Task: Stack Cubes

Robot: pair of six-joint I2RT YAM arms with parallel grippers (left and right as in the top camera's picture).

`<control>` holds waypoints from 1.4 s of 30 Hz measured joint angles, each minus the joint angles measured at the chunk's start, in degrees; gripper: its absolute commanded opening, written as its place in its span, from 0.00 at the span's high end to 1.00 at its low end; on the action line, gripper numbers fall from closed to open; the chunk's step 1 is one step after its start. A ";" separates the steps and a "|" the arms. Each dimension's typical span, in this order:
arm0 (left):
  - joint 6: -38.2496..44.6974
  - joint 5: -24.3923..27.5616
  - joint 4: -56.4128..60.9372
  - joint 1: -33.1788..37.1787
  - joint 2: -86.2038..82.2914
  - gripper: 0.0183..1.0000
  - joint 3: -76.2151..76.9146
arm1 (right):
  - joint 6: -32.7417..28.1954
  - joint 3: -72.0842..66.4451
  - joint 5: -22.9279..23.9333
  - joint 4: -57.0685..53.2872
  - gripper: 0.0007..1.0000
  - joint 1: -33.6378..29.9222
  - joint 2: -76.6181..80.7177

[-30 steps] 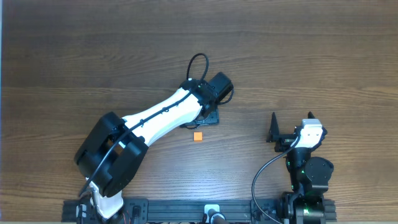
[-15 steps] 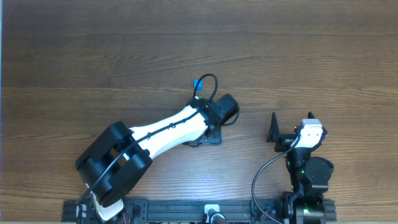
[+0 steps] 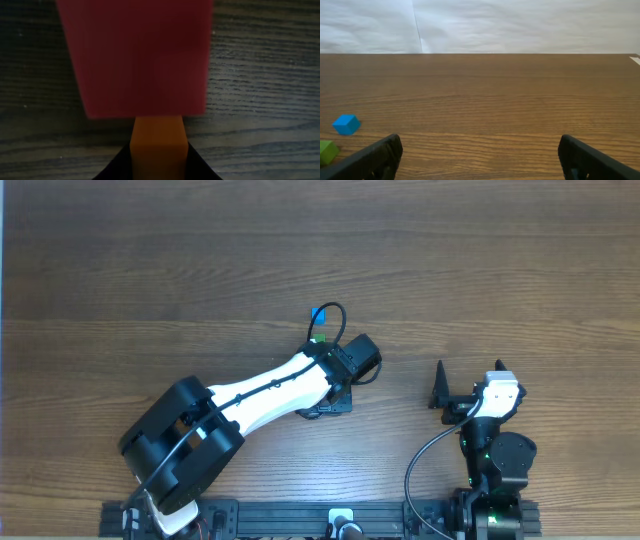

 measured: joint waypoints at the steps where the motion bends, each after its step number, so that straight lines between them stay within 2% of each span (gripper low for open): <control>1: 0.09 0.00 -0.02 0.00 -0.02 0.85 0.00 | -0.02 0.00 0.00 0.00 0.01 0.00 0.00; 14: 0.07 -0.02 -2.71 0.74 -3.45 0.92 0.74 | -0.02 0.00 0.00 0.00 0.01 0.00 0.00; 22: 0.46 -0.59 -11.04 4.00 -5.25 0.92 11.91 | -0.04 0.00 0.00 0.00 0.01 0.00 0.00; 42: 2.64 -0.44 -7.93 6.78 -1.46 0.92 13.25 | -0.02 0.00 0.00 0.00 0.01 0.00 0.00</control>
